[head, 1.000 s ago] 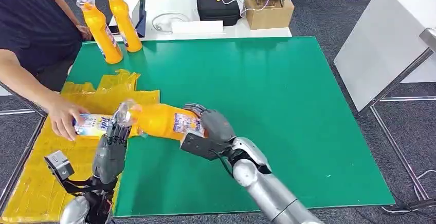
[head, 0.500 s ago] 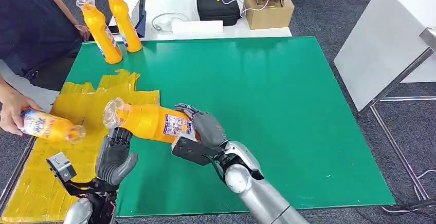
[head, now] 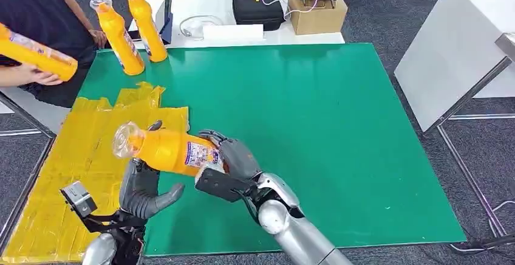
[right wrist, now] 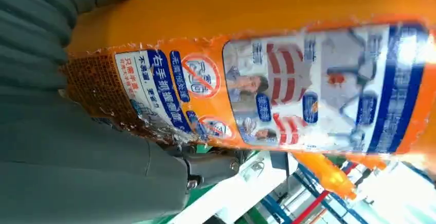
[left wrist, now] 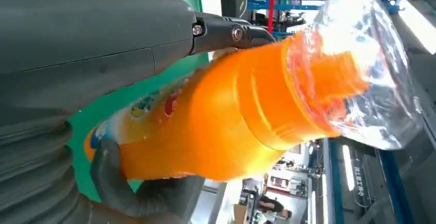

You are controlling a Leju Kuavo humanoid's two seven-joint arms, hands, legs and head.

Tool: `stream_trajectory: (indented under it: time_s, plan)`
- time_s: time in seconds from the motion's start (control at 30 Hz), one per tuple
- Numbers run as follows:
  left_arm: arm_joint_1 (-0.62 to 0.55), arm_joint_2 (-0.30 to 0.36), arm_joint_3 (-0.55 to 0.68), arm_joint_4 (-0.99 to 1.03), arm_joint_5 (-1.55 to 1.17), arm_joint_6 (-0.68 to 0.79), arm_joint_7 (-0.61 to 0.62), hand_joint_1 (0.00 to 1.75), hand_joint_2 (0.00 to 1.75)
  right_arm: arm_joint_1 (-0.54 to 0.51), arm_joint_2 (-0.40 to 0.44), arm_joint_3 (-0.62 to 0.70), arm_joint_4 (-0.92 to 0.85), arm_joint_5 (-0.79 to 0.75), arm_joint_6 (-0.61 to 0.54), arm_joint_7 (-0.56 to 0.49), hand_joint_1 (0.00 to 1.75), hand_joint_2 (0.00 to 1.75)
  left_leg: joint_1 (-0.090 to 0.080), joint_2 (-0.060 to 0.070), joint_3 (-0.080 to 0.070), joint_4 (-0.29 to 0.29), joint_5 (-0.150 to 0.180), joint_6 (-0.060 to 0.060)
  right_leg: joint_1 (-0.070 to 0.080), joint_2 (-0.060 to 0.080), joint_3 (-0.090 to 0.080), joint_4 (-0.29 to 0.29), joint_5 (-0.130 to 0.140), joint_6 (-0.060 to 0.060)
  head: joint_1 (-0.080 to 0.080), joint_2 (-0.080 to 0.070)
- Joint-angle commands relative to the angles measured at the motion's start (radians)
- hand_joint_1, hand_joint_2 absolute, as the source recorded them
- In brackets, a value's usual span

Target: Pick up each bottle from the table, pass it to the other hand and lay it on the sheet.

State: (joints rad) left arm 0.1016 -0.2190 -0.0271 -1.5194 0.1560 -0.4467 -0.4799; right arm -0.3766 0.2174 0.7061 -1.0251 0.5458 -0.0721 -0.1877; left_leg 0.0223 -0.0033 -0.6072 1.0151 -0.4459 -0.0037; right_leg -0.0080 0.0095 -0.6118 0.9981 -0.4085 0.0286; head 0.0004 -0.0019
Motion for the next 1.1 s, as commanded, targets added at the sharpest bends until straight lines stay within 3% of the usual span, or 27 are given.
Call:
stream_trajectory:
  time_s: [0.03,0.8,1.0,1.1]
  plan:
    - [-0.029,0.012,-0.01,0.032,0.041,-0.006,0.01,0.0,1.75,0.029,0.057,0.17,0.239,0.062,-0.008,-0.028,1.75,1.75,0.0,0.0,0.005,-0.002,-0.001,0.001,0.0,-0.001,0.005,-0.002,-0.001,-0.001,0.0,0.0]
    - [-0.029,0.014,-0.017,0.043,0.076,-0.028,0.025,0.0,1.75,0.037,0.061,0.199,0.268,0.066,-0.008,-0.034,1.75,1.75,0.0,-0.002,0.002,-0.001,0.0,0.001,0.0,-0.002,0.002,-0.001,-0.001,0.0,0.0,0.0]
    - [-0.022,0.036,-0.047,0.095,0.147,-0.1,0.071,0.0,1.75,0.002,0.071,0.212,0.251,0.059,0.007,-0.037,1.75,1.75,-0.001,-0.001,0.003,-0.002,-0.001,0.001,0.0,-0.002,0.003,-0.002,-0.001,-0.001,0.0,0.0]
    - [-0.013,0.093,-0.12,0.094,0.015,-0.086,0.06,0.0,1.75,-0.027,0.068,0.212,0.217,0.043,0.009,-0.04,1.75,1.75,-0.001,-0.001,0.002,-0.001,-0.001,0.001,0.0,-0.002,0.002,-0.001,-0.001,-0.001,0.0,0.0]
